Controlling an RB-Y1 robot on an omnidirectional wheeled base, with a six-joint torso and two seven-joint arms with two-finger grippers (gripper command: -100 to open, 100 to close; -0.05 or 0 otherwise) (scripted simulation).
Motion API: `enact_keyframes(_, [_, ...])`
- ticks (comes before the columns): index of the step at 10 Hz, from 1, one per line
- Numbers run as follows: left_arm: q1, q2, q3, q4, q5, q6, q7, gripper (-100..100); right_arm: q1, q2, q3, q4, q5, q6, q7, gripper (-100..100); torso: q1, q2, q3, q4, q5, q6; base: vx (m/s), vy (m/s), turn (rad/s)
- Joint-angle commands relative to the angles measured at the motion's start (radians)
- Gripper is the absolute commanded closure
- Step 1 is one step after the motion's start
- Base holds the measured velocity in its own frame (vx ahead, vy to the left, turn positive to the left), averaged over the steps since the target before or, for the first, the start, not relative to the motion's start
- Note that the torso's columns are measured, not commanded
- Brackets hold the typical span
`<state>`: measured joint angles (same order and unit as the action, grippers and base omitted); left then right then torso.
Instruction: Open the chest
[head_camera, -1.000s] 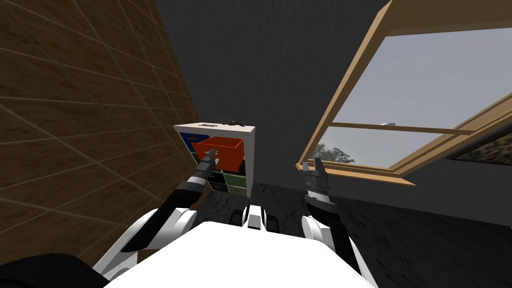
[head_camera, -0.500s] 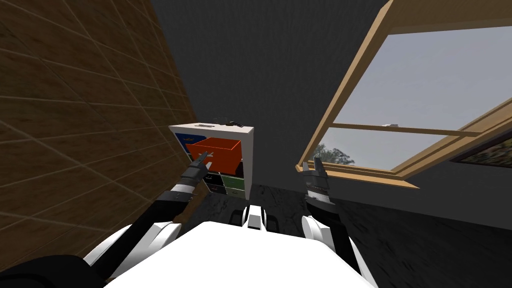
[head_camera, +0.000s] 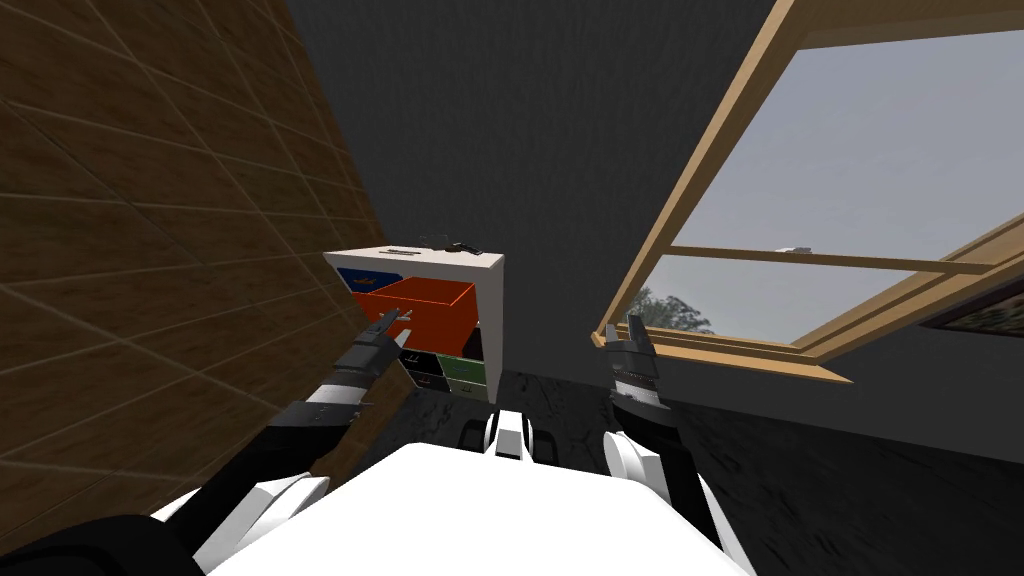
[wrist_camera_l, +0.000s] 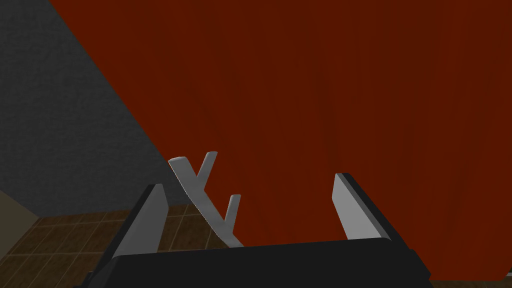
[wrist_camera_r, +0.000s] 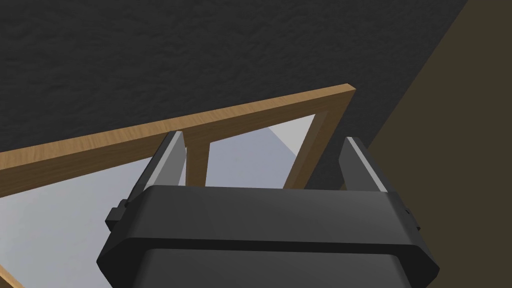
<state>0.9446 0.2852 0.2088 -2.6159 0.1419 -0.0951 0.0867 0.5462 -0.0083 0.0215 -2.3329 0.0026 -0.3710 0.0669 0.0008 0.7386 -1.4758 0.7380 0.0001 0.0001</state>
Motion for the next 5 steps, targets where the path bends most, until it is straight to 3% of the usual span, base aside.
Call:
enact_keyframes(1, [0.067, 0.0, 0.003, -0.001, 0.005, -0.054, 0.001, -100, 0.0, 0.0, 0.0, 0.0, 0.0, 0.0, 0.0, 0, 0.001, 0.002, 0.002, 0.001, 0.0, 0.0, -0.006, 0.002, -0.001])
enact_keyframes(2, [0.102, 0.029, 0.055, -0.001, 0.055, -0.092, 0.023, -100, 0.0, 0.0, 0.0, 0.0, 0.0, 0.0, 0.0, 0, 0.001, 0.003, 0.002, 0.001, 0.0, 0.0, 0.071, -0.035, 0.001])
enact_keyframes(3, [0.128, 0.029, 0.072, -0.001, 0.075, -0.116, 0.023, -100, 0.0, 0.0, 0.0, 0.0, 0.0, 0.0, 0.0, 0, -0.002, -0.003, -0.001, 0.0, 0.0, 0.0, 0.1, -0.058, 0.006])
enact_keyframes(5, [0.186, 0.029, 0.072, -0.001, 0.075, -0.169, 0.023, -100, 0.0, 0.0, 0.0, 0.0, 0.0, 0.0, 0.0, 0, -0.001, -0.001, -0.001, 0.0, 0.0, 0.0, 0.028, -0.023, 0.002])
